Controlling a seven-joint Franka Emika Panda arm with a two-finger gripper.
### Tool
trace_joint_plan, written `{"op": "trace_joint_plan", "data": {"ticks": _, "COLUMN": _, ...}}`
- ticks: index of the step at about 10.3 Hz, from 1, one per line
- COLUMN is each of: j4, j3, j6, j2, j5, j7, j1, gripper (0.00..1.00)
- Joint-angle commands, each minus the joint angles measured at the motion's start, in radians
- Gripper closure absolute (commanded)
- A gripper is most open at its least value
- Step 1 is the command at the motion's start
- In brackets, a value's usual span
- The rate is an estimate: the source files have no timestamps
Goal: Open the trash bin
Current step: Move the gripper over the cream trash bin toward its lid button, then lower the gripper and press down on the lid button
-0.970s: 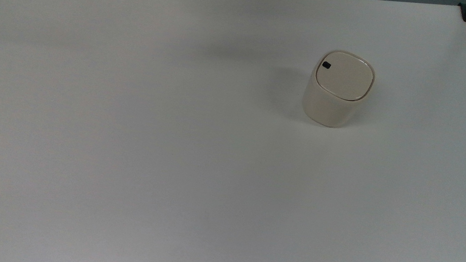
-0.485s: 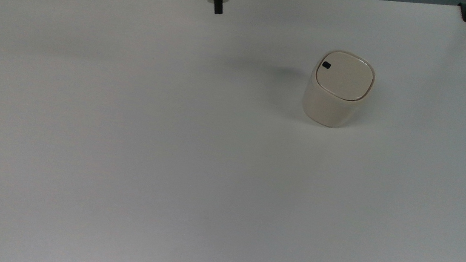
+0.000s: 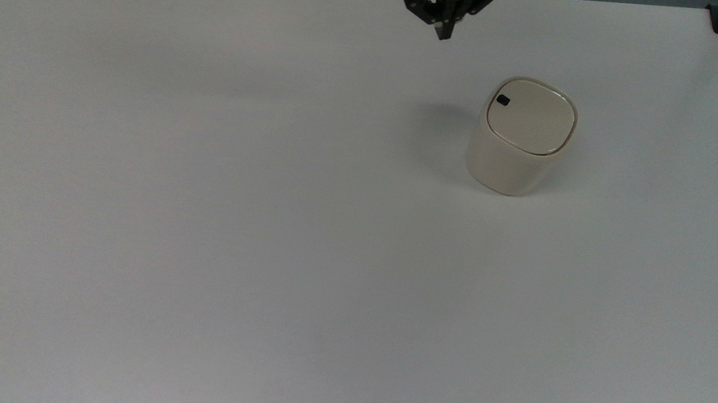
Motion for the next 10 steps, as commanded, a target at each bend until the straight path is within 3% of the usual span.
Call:
{"op": "trace_joint_plan", "data": {"ticks": 1, "j4": -0.025, "j3": -0.015, "j6": 0.104, "j2": 0.058, "j5": 0.007, "j7": 0.053, "j1": 0.113, "gripper": 1.0}}
{"op": "trace_joint_plan", "data": {"ticks": 3, "j4": -0.025, "j3": -0.015, "j6": 0.144, "j2": 0.111, "j5": 0.004, "j7": 0.085, "j1": 0.155, "gripper": 1.0}}
{"op": "trace_joint_plan", "data": {"ticks": 10, "j4": -0.022, "j3": -0.015, "j6": 0.234, "j2": 0.21, "j5": 0.012, "j7": 0.098, "j1": 0.161, "gripper": 1.0}}
